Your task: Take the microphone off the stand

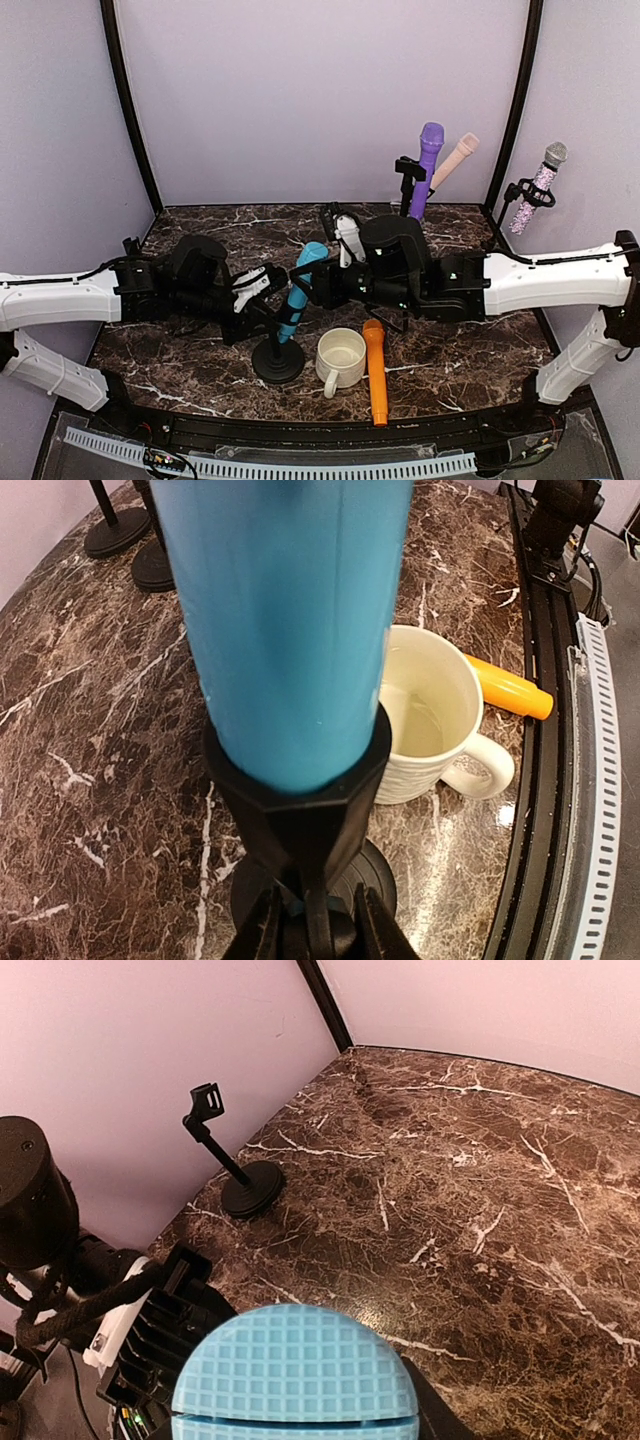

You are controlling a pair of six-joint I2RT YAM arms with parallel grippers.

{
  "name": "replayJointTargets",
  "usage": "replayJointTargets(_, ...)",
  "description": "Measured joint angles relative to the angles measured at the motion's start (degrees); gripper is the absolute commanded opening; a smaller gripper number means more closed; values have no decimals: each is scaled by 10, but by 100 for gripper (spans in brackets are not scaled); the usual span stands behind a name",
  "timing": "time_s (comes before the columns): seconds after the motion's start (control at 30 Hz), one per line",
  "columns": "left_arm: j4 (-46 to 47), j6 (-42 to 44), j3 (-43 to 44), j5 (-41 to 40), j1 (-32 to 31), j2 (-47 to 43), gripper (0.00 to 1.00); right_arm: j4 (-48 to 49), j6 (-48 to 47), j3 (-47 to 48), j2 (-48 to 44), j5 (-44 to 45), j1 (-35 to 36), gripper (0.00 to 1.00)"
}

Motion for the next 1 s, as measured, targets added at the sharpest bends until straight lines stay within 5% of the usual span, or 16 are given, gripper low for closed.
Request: replayJointTargets(1.0, 39, 0, 19, -10, -11, 37, 0, -134, 142, 49, -14, 91, -6, 26)
